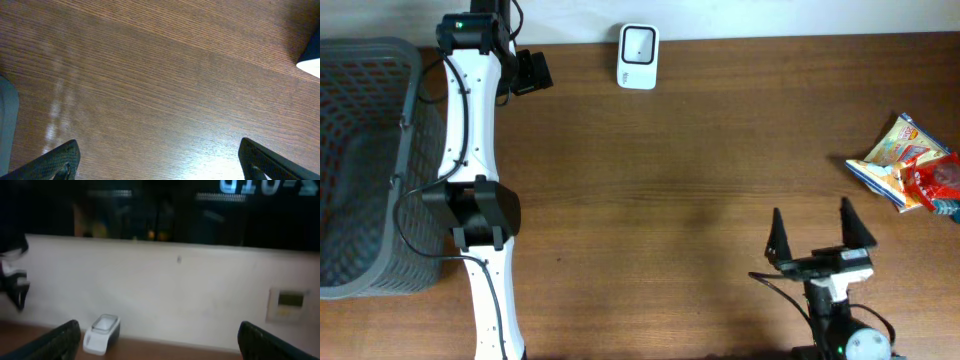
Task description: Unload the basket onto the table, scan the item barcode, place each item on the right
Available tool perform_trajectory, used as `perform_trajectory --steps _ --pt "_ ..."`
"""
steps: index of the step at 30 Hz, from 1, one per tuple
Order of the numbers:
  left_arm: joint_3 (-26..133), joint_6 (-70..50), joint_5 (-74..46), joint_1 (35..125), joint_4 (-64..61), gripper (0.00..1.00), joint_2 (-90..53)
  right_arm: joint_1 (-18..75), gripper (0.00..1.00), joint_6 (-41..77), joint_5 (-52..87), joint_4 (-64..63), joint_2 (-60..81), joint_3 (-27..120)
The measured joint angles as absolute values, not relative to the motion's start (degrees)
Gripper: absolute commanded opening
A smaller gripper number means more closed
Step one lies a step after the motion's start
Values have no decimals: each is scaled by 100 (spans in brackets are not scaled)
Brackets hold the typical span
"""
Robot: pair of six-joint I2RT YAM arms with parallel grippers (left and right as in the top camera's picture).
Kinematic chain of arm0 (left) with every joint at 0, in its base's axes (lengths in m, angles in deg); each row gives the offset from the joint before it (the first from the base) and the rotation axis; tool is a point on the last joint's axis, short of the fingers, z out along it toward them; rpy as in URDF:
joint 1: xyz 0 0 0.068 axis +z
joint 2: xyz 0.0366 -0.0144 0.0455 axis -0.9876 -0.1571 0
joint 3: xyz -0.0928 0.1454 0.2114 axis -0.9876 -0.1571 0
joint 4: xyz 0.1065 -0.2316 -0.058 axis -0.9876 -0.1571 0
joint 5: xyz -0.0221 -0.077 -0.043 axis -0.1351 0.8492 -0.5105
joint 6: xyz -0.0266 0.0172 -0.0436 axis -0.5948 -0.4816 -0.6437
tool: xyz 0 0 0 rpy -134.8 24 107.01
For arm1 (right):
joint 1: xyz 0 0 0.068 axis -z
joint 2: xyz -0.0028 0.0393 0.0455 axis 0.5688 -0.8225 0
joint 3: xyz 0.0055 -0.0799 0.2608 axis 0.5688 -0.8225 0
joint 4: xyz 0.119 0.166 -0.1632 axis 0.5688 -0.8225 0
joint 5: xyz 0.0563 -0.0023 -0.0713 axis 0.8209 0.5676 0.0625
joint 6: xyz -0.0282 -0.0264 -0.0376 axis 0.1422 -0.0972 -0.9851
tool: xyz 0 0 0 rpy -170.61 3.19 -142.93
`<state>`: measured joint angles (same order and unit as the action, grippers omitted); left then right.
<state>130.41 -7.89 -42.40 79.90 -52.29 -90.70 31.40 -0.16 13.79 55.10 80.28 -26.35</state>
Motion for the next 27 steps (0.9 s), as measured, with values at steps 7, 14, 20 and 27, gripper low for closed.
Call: perform_trajectory --steps 7,14,20,27 --pt "13041 -789 -4240 7990 -5229 99 -9070 3140 99 -37 1359 5221 8039 -2633" --pt "13041 -789 -4242 7990 -5226 99 -9070 3140 99 -35 1357 3800 8039 -2637" --pt "13041 -789 -4240 7990 -5226 99 -9070 3140 99 -37 1342 2845 8035 -2637" --pt "13041 -789 -4242 7990 -5229 99 -9070 3140 99 46 1313 2841 8039 -2637"
